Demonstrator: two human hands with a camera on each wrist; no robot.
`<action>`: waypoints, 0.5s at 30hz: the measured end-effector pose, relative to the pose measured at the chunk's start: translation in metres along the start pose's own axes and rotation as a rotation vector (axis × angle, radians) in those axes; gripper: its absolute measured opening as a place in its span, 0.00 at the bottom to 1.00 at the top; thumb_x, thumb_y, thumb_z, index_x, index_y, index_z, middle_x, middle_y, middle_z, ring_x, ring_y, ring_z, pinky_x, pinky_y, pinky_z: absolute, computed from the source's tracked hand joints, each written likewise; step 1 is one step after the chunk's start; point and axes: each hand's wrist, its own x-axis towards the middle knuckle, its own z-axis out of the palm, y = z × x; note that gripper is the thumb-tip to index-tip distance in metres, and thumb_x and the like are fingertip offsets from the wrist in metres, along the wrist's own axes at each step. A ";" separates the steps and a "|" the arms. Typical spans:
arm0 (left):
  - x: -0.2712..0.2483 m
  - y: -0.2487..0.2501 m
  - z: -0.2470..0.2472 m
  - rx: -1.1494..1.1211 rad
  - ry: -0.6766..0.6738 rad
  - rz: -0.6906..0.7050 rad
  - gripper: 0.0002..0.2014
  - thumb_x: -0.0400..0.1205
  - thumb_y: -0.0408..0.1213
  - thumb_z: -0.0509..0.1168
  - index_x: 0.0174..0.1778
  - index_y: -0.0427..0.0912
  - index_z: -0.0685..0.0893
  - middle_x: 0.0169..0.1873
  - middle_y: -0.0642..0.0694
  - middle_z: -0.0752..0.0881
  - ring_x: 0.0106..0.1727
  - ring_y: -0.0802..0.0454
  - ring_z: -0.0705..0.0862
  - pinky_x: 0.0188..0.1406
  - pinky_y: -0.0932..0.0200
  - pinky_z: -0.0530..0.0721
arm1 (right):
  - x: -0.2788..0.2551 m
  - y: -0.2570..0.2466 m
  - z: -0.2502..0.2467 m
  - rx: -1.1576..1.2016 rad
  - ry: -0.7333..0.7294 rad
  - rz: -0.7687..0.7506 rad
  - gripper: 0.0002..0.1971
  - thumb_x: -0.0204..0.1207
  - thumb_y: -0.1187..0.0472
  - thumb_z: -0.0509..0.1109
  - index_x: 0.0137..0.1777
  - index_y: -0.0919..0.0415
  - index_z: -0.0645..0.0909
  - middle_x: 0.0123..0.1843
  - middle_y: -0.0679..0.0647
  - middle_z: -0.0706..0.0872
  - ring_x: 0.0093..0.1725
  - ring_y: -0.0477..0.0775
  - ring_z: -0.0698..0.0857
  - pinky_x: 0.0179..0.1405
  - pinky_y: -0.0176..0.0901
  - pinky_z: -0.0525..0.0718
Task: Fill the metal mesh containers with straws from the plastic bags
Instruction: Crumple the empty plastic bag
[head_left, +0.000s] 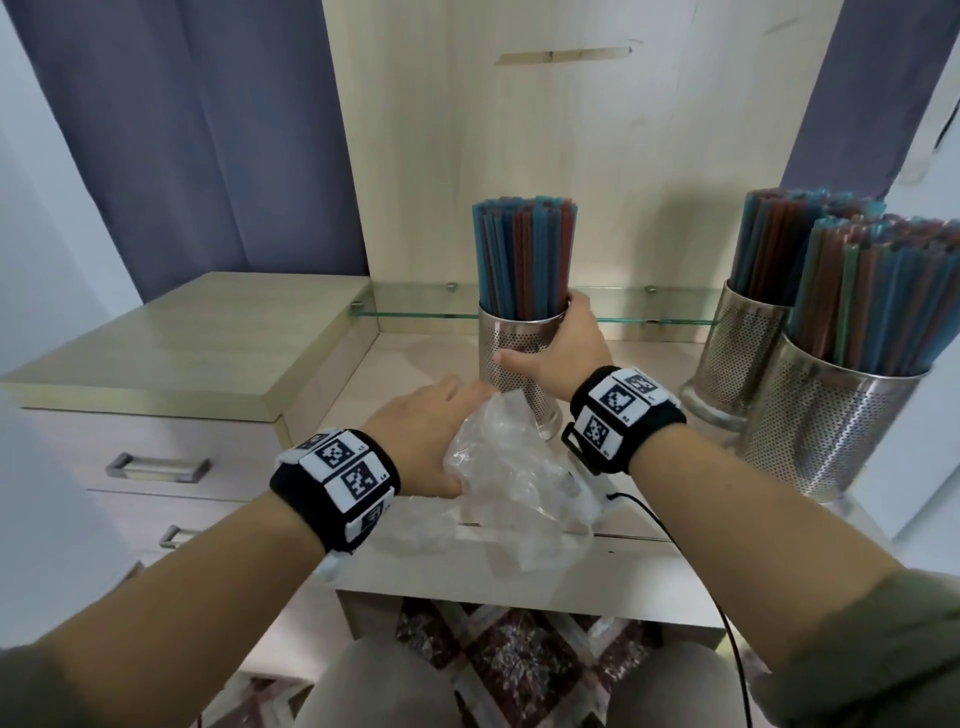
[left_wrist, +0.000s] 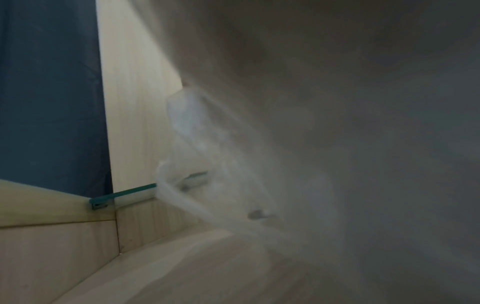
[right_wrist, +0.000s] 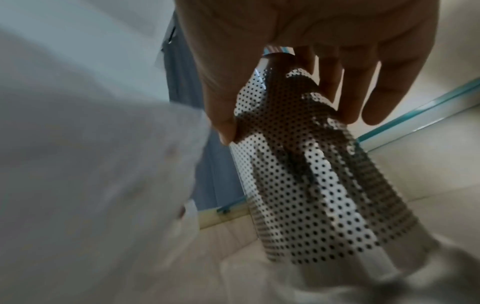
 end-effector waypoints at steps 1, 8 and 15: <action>0.002 -0.001 0.001 0.020 -0.020 0.003 0.50 0.65 0.54 0.79 0.78 0.60 0.54 0.65 0.52 0.72 0.62 0.52 0.77 0.57 0.52 0.82 | 0.003 0.000 -0.001 -0.014 0.017 0.013 0.52 0.53 0.49 0.90 0.75 0.57 0.64 0.66 0.50 0.81 0.62 0.50 0.83 0.61 0.43 0.84; 0.017 0.000 0.009 0.071 -0.138 -0.003 0.50 0.66 0.56 0.78 0.78 0.58 0.53 0.61 0.49 0.73 0.60 0.47 0.80 0.57 0.48 0.82 | 0.027 0.013 -0.019 -0.037 0.107 0.112 0.49 0.58 0.54 0.89 0.76 0.59 0.64 0.67 0.52 0.80 0.62 0.52 0.83 0.57 0.39 0.80; 0.021 -0.002 0.011 0.061 -0.165 0.001 0.49 0.67 0.56 0.78 0.79 0.58 0.54 0.62 0.49 0.73 0.60 0.47 0.80 0.57 0.51 0.80 | 0.015 0.009 -0.039 -0.096 0.005 0.071 0.52 0.64 0.51 0.86 0.82 0.56 0.58 0.75 0.54 0.77 0.73 0.56 0.78 0.72 0.51 0.77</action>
